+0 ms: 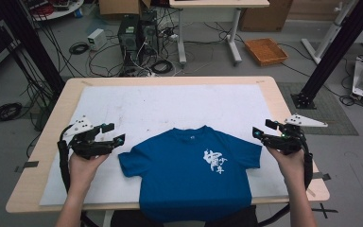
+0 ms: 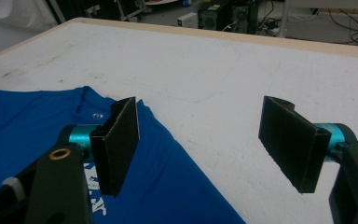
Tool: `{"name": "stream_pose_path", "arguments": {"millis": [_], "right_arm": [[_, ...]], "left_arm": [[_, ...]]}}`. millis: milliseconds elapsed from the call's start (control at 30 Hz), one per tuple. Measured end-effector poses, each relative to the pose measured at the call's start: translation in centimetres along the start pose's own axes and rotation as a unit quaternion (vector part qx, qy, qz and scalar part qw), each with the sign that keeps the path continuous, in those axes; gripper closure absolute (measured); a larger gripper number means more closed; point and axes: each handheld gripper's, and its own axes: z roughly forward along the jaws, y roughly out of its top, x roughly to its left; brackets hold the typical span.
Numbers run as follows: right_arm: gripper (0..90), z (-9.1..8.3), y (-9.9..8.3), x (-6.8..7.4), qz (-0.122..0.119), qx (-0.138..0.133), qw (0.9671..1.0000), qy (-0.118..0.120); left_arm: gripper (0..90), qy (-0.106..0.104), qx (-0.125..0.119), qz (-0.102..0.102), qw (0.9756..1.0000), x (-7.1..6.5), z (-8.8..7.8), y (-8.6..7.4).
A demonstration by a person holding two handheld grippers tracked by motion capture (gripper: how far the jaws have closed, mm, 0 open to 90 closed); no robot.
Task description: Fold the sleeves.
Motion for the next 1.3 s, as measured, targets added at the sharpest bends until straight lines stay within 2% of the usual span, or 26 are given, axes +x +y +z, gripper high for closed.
{"name": "stream_pose_path", "arguments": {"millis": [267,533,733,767,833,900,1000,1033,1100,1200,1300], "right_arm": [[28.5,-0.1,0.1,-0.2,0.001,-0.003,1.0000,-0.003],[28.4,0.7,0.3,0.0,-0.003,0.001,1.0000,-0.002],[28.4,0.9,0.3,0.0,-0.006,0.000,1.0000,0.000],[28.4,0.9,0.3,0.0,-0.005,-0.001,1.0000,0.000],[28.4,0.8,0.2,0.0,-0.004,-0.001,1.0000,0.000],[28.5,0.7,0.2,-0.1,-0.002,0.000,1.0000,-0.001],[28.4,0.7,0.2,-0.1,-0.002,-0.002,1.0000,-0.002],[28.4,0.7,0.2,-0.1,-0.002,-0.002,1.0000,-0.003],[28.4,0.6,0.2,-0.1,-0.003,-0.003,1.0000,-0.003],[28.4,0.7,0.2,-0.1,-0.001,-0.002,1.0000,-0.004],[28.5,0.8,0.2,-0.2,-0.004,-0.001,1.0000,-0.004]], "left_arm": [[31.2,-0.003,0.006,-0.002,1.0000,0.1,0.0,-0.3],[31.3,-0.003,0.019,-0.007,0.9998,0.4,-0.4,-1.0],[33.0,-0.003,0.030,-0.010,0.9995,0.5,-0.3,-1.5],[33.0,-0.003,0.043,-0.012,0.9990,0.7,-0.1,-1.6],[33.3,-0.003,0.045,-0.015,0.9989,0.7,-0.1,-1.7],[37.4,-0.006,0.045,-0.016,0.9988,1.0,-0.2,-2.1],[37.8,-0.004,0.048,-0.021,0.9986,1.2,-0.2,-2.4],[38.5,-0.003,0.051,-0.028,0.9983,1.5,-0.4,-2.7],[42.0,-0.004,0.054,-0.027,0.9982,1.6,-0.5,-2.8],[42.6,-0.003,0.066,-0.037,0.9972,1.9,-0.5,-3.3],[46.3,-0.008,0.092,-0.054,0.9942,2.4,-0.2,-4.0]]}}
